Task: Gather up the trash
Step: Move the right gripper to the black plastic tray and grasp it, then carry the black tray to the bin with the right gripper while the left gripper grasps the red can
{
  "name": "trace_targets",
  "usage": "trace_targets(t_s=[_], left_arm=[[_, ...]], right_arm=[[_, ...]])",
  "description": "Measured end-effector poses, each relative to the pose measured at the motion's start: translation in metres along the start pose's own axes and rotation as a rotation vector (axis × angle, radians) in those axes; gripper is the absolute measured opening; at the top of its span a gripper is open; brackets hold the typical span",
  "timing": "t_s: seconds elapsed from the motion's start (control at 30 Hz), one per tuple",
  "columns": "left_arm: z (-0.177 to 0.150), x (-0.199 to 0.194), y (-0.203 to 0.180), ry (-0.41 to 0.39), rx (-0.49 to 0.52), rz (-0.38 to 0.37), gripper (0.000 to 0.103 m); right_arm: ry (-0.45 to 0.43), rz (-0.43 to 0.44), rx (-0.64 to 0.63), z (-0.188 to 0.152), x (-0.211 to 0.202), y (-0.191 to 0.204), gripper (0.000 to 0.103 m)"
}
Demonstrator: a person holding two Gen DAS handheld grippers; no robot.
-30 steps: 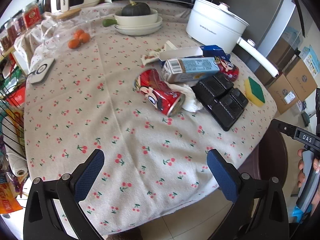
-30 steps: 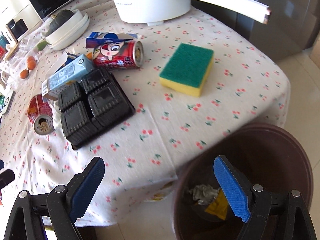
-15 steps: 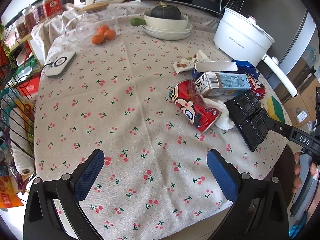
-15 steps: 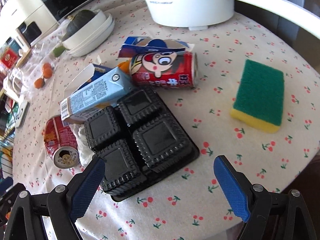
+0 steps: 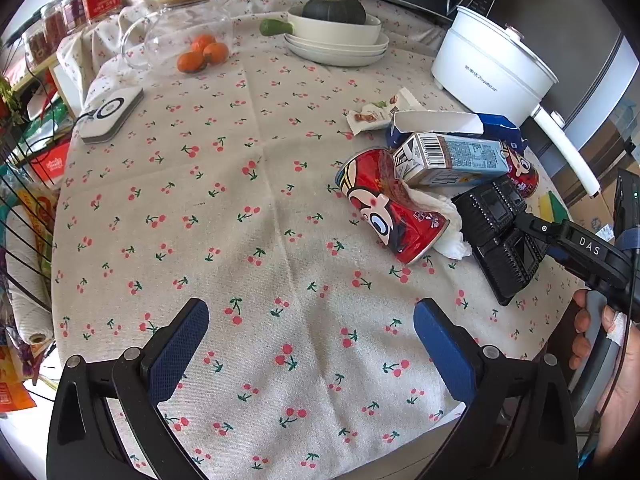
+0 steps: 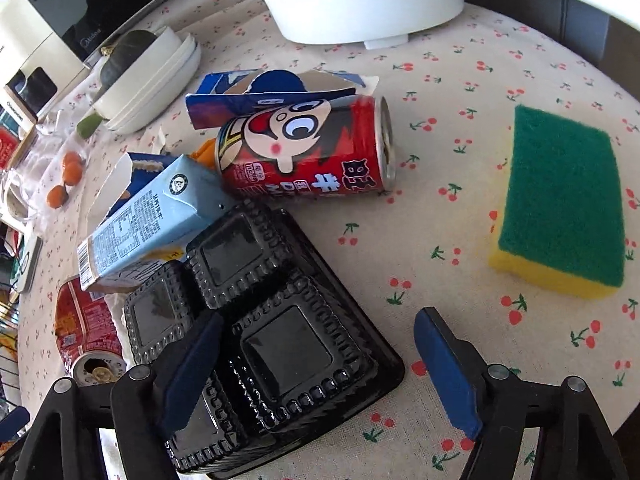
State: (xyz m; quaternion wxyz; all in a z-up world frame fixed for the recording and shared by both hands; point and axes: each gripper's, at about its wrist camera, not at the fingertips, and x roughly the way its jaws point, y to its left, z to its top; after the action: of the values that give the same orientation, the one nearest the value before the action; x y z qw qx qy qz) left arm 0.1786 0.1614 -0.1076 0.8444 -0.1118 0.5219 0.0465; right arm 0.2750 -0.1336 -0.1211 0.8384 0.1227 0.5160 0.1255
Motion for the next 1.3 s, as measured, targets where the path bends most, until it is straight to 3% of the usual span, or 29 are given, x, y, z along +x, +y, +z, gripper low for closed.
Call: trace_targets(t_s=[0.2, 0.33, 0.53, 0.77, 0.87, 1.3], left_arm=[[0.008, 0.004, -0.004, 0.013, -0.001, -0.005, 0.103], [0.021, 0.011, -0.007, 0.013, -0.041, -0.008, 0.103], [0.038, 0.030, -0.022, 0.038, -0.172, -0.101, 0.099], [0.046, 0.055, -0.044, 0.031, -0.192, -0.138, 0.074], [0.046, 0.059, -0.043, 0.023, -0.211, -0.142, 0.055], [0.034, 0.031, -0.024, 0.019, -0.207, -0.196, 0.052]], right_arm=[[0.017, -0.008, -0.066, -0.003, -0.006, 0.014, 0.053], [0.032, -0.002, -0.061, -0.005, -0.016, 0.011, 0.052], [0.015, 0.007, -0.060, -0.010, -0.049, -0.004, 0.052], [0.006, -0.002, -0.082, -0.020, -0.081, -0.022, 0.053], [0.012, -0.005, -0.075, -0.023, -0.086, -0.031, 0.053], [-0.003, -0.041, -0.041, -0.039, -0.132, -0.077, 0.053]])
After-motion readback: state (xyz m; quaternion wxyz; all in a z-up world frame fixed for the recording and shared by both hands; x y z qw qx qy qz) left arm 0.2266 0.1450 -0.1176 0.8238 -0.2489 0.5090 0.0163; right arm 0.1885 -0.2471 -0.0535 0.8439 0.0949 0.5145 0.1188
